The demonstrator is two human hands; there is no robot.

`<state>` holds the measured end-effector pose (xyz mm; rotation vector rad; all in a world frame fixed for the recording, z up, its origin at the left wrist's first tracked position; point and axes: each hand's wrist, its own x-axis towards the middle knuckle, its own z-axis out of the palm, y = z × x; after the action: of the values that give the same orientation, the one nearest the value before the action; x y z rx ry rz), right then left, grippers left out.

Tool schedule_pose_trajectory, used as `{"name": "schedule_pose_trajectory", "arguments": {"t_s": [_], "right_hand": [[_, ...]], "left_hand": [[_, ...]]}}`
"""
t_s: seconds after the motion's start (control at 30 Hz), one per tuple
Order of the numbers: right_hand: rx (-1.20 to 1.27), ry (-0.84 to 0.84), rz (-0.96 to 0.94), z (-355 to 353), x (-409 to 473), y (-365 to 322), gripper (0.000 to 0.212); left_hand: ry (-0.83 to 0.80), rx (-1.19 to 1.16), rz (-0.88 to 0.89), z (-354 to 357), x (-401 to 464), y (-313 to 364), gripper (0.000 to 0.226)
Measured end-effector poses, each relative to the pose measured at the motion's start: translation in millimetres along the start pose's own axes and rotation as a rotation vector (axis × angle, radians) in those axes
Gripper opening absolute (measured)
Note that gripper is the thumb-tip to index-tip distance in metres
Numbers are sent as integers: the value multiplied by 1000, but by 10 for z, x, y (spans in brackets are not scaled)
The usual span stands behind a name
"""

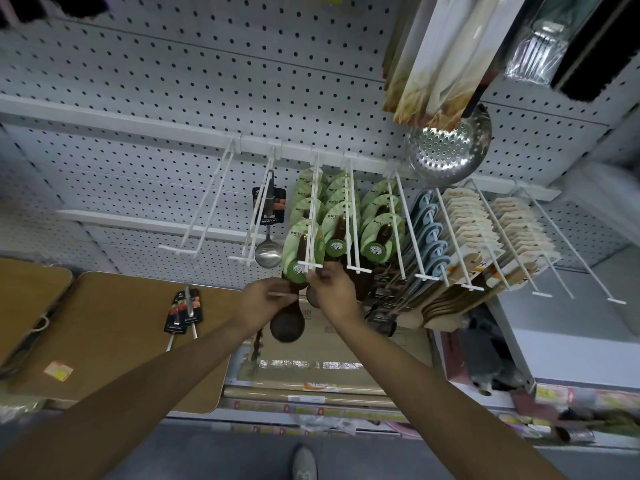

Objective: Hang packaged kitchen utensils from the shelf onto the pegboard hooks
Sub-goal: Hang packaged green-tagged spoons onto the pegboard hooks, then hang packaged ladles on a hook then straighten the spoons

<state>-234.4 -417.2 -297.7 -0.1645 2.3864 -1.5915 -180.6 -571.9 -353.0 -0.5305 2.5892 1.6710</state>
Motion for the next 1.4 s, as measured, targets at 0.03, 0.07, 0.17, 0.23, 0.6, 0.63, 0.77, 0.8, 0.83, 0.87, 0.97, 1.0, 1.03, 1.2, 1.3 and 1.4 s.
{"name": "schedule_pose_trajectory", "arguments": {"t_s": [0.03, 0.07, 0.17, 0.23, 0.6, 0.63, 0.77, 0.8, 0.83, 0.87, 0.97, 1.0, 1.03, 1.2, 1.3, 1.4], "right_hand": [[-33, 5, 5, -36, -25, 31, 11], [-71, 7, -6, -65, -38, 77, 23], [-292, -49, -109, -129, -121, 159, 35], [-442, -103, -244, -172, -172, 189, 37], [-705, -380, -814, 147, -286, 5, 43], [-702, -395, -836, 197, -294, -28, 43], [-699, -476, -938, 420, -293, -112, 44], [-709, -500, -963, 483, -285, -122, 45], [-724, -519, -983, 535, -273, -124, 45], [-737, -540, -1004, 587, -265, -132, 46], [-739, -609, -1038, 748, -277, -152, 49], [-734, -627, -1040, 802, -290, -153, 50], [-739, -648, -1042, 857, -304, -152, 52], [-837, -722, -1020, 1247, -318, -116, 58], [-848, -731, -958, 1588, -281, -41, 57], [-862, -726, -889, 1976, -213, 123, 54]], "left_hand": [[-7, 18, -13, -40, -41, -38, 43], [-13, 58, -11, -95, -96, -68, 44], [34, 217, 81, -308, -290, -165, 40], [85, 363, 201, -481, -421, -203, 39], [160, 734, 474, -1160, -1028, -290, 45], [167, 752, 483, -1199, -1075, -312, 45], [195, 788, 470, -1326, -1275, -404, 48], [207, 782, 453, -1350, -1332, -425, 49], [220, 778, 447, -1365, -1377, -436, 49], [234, 780, 442, -1379, -1425, -448, 49], [283, 784, 423, -1430, -1556, -480, 48], [290, 788, 409, -1454, -1585, -510, 48], [295, 792, 394, -1479, -1604, -552, 50], [281, 795, 353, -1662, -1556, -871, 51], [235, 767, 339, -1814, -1416, -1253, 49], [190, 731, 316, -1943, -1227, -1759, 47]]}}
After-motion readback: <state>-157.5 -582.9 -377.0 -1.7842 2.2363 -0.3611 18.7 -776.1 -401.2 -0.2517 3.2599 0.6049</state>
